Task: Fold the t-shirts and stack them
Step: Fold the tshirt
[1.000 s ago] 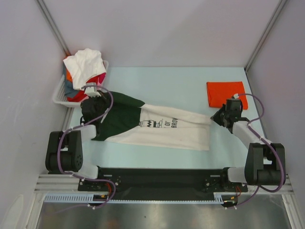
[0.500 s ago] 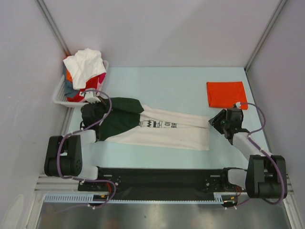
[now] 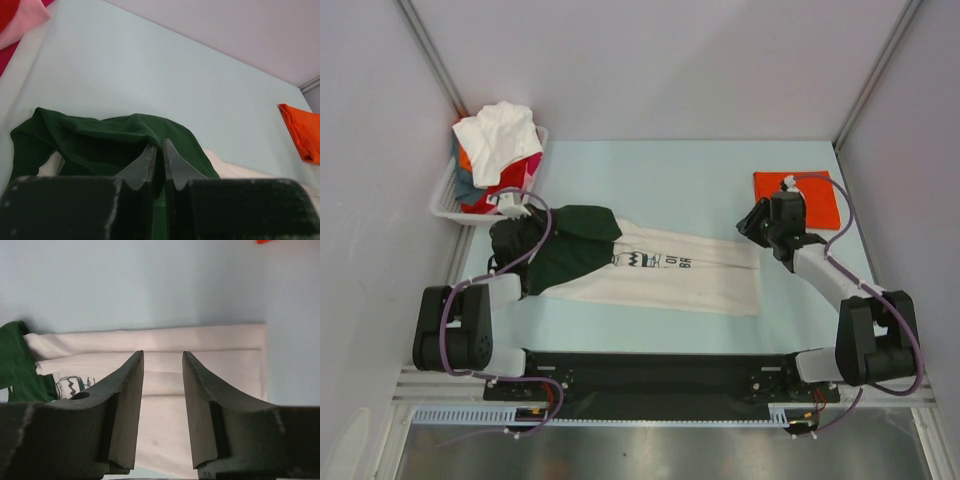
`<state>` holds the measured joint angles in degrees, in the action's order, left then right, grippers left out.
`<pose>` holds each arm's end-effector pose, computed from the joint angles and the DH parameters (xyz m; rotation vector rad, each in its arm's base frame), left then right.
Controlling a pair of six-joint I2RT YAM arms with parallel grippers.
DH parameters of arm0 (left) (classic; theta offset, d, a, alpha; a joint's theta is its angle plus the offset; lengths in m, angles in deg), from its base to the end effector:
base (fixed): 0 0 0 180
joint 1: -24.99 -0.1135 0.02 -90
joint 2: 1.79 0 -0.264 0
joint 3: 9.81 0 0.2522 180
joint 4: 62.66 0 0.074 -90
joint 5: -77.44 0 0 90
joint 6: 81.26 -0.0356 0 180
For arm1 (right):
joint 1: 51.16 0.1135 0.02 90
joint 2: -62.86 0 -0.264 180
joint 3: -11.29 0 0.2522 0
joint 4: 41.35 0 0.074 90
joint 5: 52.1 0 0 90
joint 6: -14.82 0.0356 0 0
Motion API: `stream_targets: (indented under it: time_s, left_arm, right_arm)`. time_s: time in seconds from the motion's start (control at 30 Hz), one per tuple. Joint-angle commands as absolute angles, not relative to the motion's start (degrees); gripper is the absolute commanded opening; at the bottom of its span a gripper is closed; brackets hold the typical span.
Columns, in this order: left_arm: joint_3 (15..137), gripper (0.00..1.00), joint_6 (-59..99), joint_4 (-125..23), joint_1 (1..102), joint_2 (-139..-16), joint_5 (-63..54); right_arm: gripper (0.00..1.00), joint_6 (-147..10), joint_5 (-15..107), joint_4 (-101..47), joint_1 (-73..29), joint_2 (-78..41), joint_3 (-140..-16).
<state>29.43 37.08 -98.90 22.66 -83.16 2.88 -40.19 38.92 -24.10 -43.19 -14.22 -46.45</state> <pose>0.2753 0.0017 0.1942 -0.2475 1.6834 -0.5659 0.2841 0.0404 0.2220 0.5144 2.1842 0.4319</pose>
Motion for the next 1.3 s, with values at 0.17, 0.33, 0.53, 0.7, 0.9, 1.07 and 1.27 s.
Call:
stream_targets:
  time_s: [0.17,0.33,0.53,0.7,0.9,1.07,1.27]
  left_arm:
    - [24.26,0.19,42.66,-96.37,21.74,-76.86,-1.91]
    - [23.2,0.48,43.72,-87.95,21.74,-71.68,-5.35]
    - [21.97,0.57,43.63,-80.65,21.74,-62.9,-7.98]
    - [21.36,1.0,49.15,-77.55,21.74,-58.31,-14.65]
    - [24.24,1.0,56.91,-78.32,21.47,-64.09,-6.18]
    - [36.26,1.0,52.26,-71.07,26.9,-72.89,-4.29]
    - [47.09,1.0,48.82,-57.52,36.32,-80.09,-13.95]
  right_arm:
    - [0.41,-39.23,37.28,-24.42,-34.82,-23.52,-53.7]
    - [0.42,-40.9,44.13,-26.36,-27.01,-32.05,-60.71]
    - [0.46,-39.4,56.7,-38.13,-22.69,-41.37,-65.47]
    - [0.46,-40.99,61.8,-36.29,-19.79,-50.94,-77.06]
    - [0.44,-42.21,64.97,-33.04,-18.2,-58.42,-85.68]
    - [0.43,-43.01,66.55,-31.54,-17.94,-60.19,-85.44]
    - [0.42,-47.04,68.39,-31.45,-17.76,-59.58,-82.45]
